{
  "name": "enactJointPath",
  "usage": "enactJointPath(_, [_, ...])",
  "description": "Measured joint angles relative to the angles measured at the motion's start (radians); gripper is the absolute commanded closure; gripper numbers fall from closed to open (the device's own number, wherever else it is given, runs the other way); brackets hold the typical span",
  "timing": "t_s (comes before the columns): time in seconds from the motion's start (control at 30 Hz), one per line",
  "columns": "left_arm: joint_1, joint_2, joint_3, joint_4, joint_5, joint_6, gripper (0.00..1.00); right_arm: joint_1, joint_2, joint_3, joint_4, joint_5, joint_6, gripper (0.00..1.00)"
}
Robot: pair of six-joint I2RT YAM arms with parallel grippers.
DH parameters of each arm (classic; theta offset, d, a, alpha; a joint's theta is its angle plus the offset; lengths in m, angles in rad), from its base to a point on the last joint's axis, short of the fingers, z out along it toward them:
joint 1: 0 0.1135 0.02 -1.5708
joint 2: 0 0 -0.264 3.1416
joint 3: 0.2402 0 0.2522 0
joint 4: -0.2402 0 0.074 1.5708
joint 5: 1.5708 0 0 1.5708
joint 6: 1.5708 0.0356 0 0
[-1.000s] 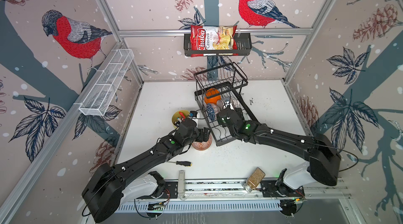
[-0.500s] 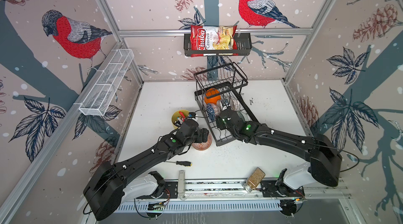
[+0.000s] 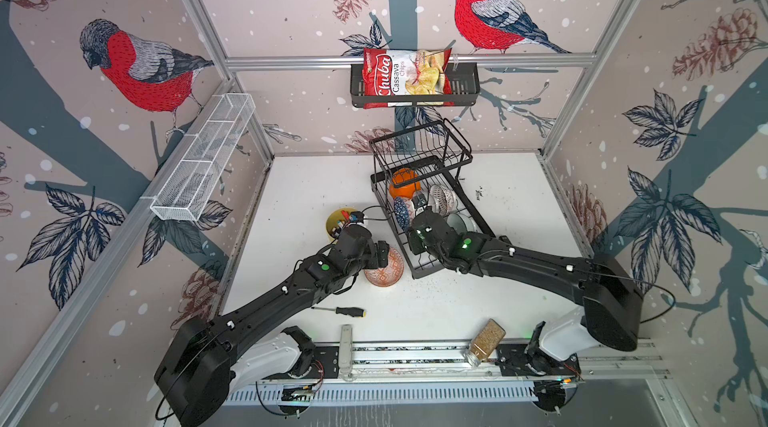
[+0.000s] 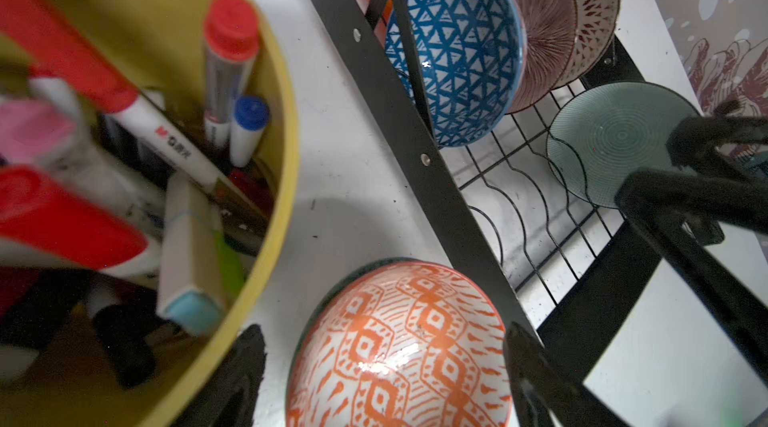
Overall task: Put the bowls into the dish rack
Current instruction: 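Move the right gripper to the orange-patterned bowl on the table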
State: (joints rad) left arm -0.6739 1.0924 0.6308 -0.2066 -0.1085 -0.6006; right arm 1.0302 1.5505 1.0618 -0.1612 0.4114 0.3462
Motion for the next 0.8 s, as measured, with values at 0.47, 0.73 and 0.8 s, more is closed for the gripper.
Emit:
enactJointPath(0.47, [0.069,-0.011,-0.017,-0.02,-0.013,0.033,0.11,0.071,0.142,0.126,-0.085,-0.081,0.02,0.54])
enactJointPath(0.73, [0.081,-0.032,-0.017,-0.022,-0.014,0.051,0.11,0.076,0.181,0.142,-0.146,-0.142,0.051,0.55])
enactJointPath(0.8, [0.082,-0.043,-0.017,-0.022,-0.014,0.051,0.11,0.076,0.188,0.142,-0.161,-0.152,0.053,0.56])
